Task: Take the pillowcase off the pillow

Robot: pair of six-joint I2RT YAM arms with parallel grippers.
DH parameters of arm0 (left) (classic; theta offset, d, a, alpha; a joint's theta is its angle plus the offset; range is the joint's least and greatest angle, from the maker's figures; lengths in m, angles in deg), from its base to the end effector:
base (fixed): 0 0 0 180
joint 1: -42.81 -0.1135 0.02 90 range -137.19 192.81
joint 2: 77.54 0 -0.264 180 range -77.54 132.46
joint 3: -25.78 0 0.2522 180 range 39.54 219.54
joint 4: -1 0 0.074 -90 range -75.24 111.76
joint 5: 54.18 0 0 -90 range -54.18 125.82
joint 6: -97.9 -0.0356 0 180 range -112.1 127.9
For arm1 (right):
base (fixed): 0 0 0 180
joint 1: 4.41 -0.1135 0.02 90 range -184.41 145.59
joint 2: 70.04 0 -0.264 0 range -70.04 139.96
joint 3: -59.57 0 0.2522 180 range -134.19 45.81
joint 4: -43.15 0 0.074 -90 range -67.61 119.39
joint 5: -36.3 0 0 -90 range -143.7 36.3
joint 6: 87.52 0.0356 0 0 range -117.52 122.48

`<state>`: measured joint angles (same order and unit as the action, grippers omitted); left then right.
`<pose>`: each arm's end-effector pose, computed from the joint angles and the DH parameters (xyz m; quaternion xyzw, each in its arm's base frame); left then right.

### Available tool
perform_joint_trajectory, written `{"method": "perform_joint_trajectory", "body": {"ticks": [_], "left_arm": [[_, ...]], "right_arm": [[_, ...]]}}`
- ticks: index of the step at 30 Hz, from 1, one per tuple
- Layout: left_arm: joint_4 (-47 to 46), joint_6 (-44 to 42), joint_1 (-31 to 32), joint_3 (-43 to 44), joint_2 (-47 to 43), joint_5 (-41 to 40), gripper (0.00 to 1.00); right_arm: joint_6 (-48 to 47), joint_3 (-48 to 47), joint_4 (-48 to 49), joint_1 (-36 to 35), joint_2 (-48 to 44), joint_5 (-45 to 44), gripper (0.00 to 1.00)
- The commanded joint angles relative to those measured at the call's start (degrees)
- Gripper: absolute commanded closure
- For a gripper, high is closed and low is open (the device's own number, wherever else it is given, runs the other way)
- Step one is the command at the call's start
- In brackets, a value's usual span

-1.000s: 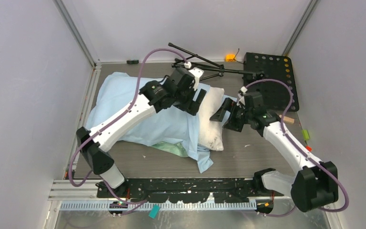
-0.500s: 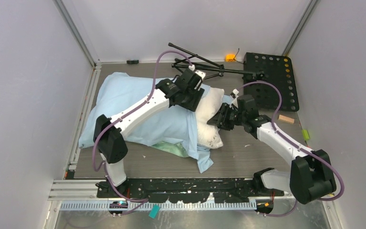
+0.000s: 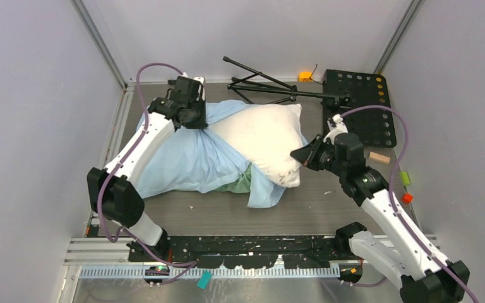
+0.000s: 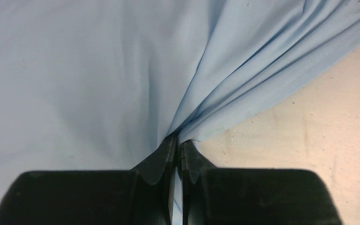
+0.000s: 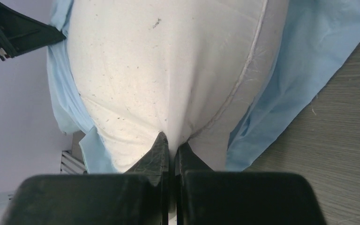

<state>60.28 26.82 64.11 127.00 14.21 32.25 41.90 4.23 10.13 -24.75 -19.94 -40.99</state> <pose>0.3246 -0.1242 0.3352 0.0088 0.9387 -0.0906 0.3325 0.1829 0.0762 0.2884 0.0846 0.8486 0.3380 0.3980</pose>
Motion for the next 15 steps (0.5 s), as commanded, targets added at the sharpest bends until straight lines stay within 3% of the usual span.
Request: {"method": "perform_joint_trajectory", "body": {"ticks": [1,4,7,10,15], "left_arm": [[1.4,-1.5,-1.9,0.2,-2.2,-7.8,0.91],[1.0,0.1,-1.8,-0.1,-3.1,-2.5,0.85],[0.5,0.9,0.4,0.3,-5.6,3.1,0.71],[1.8,0.7,6.5,1.6,-9.7,3.3,0.48],[0.6,5.6,17.9,-0.8,-18.2,7.7,0.29]], "right_arm": [[-1.3,-0.3,-2.2,1.4,-9.8,-12.1,1.00],[-2.0,-1.6,-0.9,1.4,-9.6,-7.5,1.00],[-1.7,-5.4,-0.5,1.4,-4.9,-0.6,1.00],[0.7,-8.6,2.7,1.3,0.1,4.5,1.00],[5.1,-13.6,8.1,0.8,6.3,5.7,1.00]]}}
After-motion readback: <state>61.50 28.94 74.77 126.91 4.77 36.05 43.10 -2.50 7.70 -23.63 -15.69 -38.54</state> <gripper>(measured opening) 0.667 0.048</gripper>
